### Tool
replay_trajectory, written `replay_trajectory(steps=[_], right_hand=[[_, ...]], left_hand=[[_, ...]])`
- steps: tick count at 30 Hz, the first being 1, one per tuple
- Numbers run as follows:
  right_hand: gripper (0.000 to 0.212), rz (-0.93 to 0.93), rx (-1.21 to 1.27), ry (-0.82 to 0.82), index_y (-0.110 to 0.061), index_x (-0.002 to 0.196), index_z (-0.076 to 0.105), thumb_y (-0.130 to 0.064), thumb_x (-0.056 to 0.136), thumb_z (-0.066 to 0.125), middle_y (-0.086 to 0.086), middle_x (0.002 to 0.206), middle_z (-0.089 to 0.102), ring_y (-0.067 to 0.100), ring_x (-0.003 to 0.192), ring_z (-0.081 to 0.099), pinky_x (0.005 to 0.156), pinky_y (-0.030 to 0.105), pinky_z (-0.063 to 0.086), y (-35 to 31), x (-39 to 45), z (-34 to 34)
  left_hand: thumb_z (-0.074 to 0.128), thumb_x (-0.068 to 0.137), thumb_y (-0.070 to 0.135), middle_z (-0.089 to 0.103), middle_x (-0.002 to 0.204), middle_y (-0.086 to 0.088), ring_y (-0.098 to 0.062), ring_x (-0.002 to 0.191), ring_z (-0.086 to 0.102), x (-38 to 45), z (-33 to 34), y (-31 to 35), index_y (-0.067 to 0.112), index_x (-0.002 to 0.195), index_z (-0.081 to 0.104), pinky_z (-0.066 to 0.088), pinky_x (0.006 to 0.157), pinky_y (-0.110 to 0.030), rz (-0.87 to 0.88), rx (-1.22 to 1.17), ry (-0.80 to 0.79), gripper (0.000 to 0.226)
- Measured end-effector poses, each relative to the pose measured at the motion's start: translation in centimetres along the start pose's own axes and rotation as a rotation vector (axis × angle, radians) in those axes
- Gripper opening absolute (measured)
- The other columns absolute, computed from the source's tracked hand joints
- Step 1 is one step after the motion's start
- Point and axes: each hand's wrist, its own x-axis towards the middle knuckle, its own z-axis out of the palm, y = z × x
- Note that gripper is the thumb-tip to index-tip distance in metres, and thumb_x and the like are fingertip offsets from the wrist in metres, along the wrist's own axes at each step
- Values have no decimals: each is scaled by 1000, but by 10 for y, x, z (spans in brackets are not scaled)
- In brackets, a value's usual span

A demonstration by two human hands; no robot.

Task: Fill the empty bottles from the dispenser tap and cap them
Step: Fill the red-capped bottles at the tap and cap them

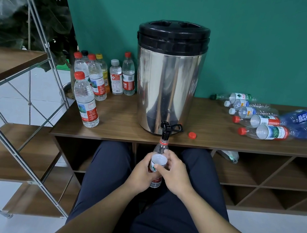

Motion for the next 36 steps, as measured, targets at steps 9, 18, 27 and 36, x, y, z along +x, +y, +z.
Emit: replay_trajectory(steps=[9, 18, 27, 36], right_hand=[[46, -21, 2, 6, -39, 126, 68, -14, 92, 87, -11, 117, 81, 10, 110, 78, 104, 47, 62, 0, -1, 0], [46, -21, 11, 11, -39, 125, 69, -12, 92, 87, -12, 117, 81, 9, 109, 78, 104, 45, 62, -3, -3, -1], [45, -19, 10, 13, -39, 123, 67, -16, 91, 87, -11, 114, 81, 12, 107, 79, 102, 49, 63, -2, -2, 0], [43, -40, 18, 10, -40, 122, 68, -15, 91, 85, -8, 113, 81, 17, 106, 79, 100, 51, 63, -3, -3, -1]], left_hand=[[80, 92, -5, 77, 126, 8, -9, 118, 73, -1, 0, 2, 27, 142, 63, 55, 98, -20, -10, -11, 3, 61], [81, 92, -6, 78, 126, 7, -10, 118, 74, -1, 1, 2, 26, 142, 63, 55, 98, -19, -18, -21, 7, 62], [78, 92, -8, 77, 126, 7, -9, 118, 73, -2, 1, 3, 25, 142, 64, 55, 97, -19, -17, -20, 8, 61], [76, 92, -9, 77, 126, 7, -11, 119, 73, -2, 1, 3, 24, 141, 64, 56, 100, -23, -7, -15, 3, 61]])
